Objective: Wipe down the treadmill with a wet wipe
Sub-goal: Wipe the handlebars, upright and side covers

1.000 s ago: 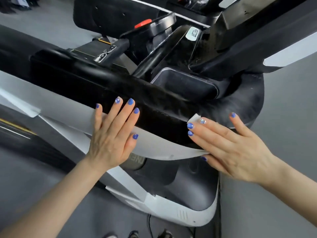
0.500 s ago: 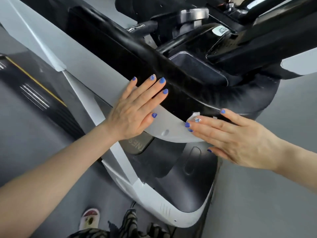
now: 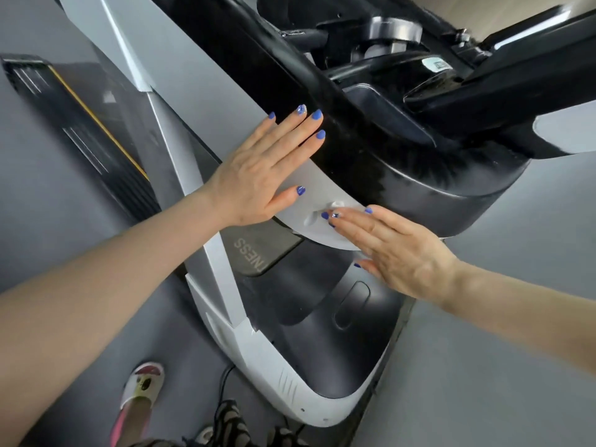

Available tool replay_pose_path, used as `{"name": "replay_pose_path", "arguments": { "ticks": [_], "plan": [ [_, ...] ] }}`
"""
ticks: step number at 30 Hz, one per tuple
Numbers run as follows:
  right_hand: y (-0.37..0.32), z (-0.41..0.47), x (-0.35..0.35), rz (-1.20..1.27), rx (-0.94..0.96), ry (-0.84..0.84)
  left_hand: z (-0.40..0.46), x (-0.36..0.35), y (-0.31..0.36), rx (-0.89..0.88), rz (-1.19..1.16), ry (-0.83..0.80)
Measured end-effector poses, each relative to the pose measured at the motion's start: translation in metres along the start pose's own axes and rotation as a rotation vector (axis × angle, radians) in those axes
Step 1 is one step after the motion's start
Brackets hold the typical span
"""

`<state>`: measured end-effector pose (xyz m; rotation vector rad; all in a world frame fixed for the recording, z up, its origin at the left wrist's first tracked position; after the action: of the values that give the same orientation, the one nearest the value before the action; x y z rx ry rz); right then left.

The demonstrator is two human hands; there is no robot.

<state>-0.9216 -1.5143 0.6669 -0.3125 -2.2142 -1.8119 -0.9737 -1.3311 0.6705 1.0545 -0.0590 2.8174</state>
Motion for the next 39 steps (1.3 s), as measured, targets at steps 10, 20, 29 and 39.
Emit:
{"name": "replay_pose_path", "arguments": {
  "ticks": [10,20,29,39],
  "plan": [
    [-0.020,0.000,-0.019,-0.080,0.024,-0.017,-0.005,0.002,0.004,0.042,0.048,-0.047],
    [-0.065,0.018,-0.048,-0.062,0.099,-0.162,-0.008,0.004,0.009,0.099,0.035,-0.081],
    [-0.054,-0.030,-0.062,-0.093,0.079,-0.047,0.004,0.009,0.053,-0.070,0.105,-0.090],
    [0.011,-0.082,-0.051,0.099,-0.137,0.250,0.022,0.001,0.066,-0.159,0.090,-0.065]
  ]
}}
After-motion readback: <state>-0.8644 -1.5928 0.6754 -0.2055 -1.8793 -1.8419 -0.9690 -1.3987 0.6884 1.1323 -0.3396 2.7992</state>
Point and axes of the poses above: each hand's wrist, its own z-axis towards the middle knuckle, its own x-axis out of the back of the hand, y = z × x, the point moved 8 cm from there along z, towards the middle knuckle
